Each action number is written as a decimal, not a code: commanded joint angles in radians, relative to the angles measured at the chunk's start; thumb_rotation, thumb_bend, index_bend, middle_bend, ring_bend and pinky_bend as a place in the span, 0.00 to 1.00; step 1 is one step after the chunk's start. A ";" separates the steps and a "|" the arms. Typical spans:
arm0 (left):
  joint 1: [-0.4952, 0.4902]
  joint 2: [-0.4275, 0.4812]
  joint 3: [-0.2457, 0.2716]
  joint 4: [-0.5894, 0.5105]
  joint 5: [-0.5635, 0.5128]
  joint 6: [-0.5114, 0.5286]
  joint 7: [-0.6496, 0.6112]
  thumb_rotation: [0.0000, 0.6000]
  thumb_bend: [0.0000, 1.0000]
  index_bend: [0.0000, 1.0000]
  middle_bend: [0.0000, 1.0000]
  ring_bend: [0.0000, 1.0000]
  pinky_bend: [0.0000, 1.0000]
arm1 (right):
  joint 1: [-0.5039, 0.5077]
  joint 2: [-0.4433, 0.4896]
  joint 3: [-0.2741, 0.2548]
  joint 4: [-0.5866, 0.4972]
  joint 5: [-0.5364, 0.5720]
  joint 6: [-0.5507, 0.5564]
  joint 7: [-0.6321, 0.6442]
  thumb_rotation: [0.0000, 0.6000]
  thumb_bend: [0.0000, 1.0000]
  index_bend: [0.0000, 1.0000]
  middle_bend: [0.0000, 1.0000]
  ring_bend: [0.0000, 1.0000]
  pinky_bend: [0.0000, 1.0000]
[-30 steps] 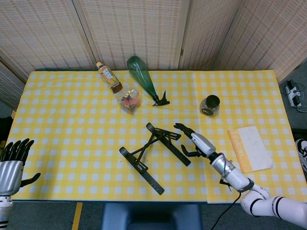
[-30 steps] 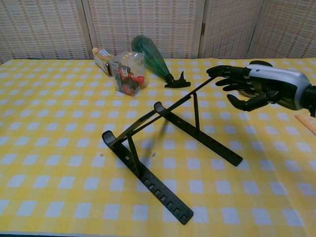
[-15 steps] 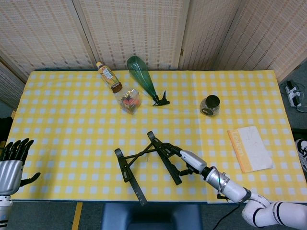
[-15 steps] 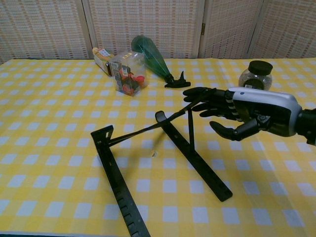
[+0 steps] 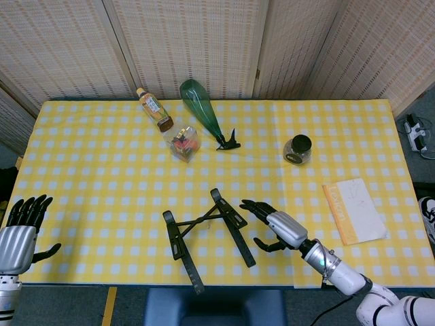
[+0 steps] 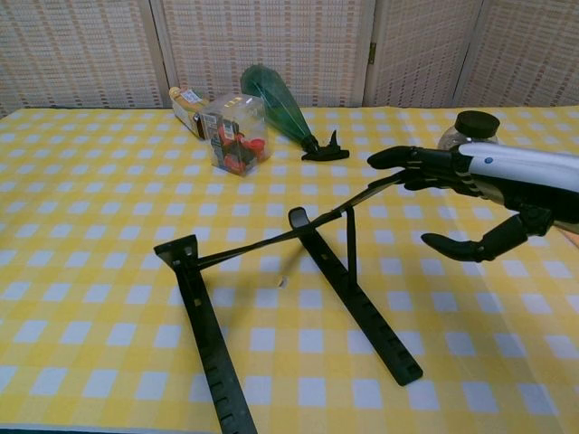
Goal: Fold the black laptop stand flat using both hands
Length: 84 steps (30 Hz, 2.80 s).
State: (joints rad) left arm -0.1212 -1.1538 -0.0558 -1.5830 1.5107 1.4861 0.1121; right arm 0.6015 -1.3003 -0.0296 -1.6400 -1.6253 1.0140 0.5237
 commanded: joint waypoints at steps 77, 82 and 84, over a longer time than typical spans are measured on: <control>-0.323 -0.049 -0.041 -0.032 0.104 -0.301 -0.458 1.00 0.15 0.05 0.11 0.11 0.00 | 0.221 -0.106 0.364 0.046 0.452 -0.246 -0.216 1.00 0.42 0.00 0.00 0.04 0.06; -0.376 -0.099 -0.042 -0.037 0.068 -0.385 -0.444 1.00 0.15 0.00 0.10 0.10 0.00 | 0.179 -0.067 0.347 0.000 0.419 -0.167 -0.252 1.00 0.42 0.00 0.00 0.02 0.02; -0.397 -0.123 -0.047 -0.036 0.044 -0.416 -0.434 1.00 0.15 0.00 0.10 0.09 0.00 | 0.156 -0.052 0.338 -0.015 0.401 -0.125 -0.269 1.00 0.42 0.00 0.00 0.01 0.00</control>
State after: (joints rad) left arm -0.4992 -1.2574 -0.0993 -1.6175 1.5735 1.0914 -0.3295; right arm 0.7799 -1.3695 0.3192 -1.6363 -1.2054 0.8568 0.2736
